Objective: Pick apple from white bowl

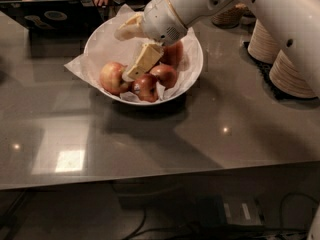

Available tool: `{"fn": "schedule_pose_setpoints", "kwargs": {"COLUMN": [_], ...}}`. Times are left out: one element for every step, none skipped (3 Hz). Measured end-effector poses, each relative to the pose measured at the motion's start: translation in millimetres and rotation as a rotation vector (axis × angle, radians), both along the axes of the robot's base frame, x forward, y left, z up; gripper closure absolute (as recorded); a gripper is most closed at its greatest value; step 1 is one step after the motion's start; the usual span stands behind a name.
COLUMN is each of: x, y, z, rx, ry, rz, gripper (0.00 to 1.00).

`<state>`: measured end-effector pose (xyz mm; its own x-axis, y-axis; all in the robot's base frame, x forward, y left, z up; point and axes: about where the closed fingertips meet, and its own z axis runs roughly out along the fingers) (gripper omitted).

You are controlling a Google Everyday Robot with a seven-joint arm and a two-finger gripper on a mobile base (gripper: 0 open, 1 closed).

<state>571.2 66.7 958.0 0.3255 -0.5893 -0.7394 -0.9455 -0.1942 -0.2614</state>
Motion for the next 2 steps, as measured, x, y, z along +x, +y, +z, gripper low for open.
{"fn": "schedule_pose_setpoints", "kwargs": {"x": [0.4,-0.7], "y": [9.1,21.0], "z": [-8.0,-16.5], "rx": [-0.026,-0.055], "ry": [0.015,0.025], "rz": [0.043,0.087], "gripper": [0.26,0.26]}}
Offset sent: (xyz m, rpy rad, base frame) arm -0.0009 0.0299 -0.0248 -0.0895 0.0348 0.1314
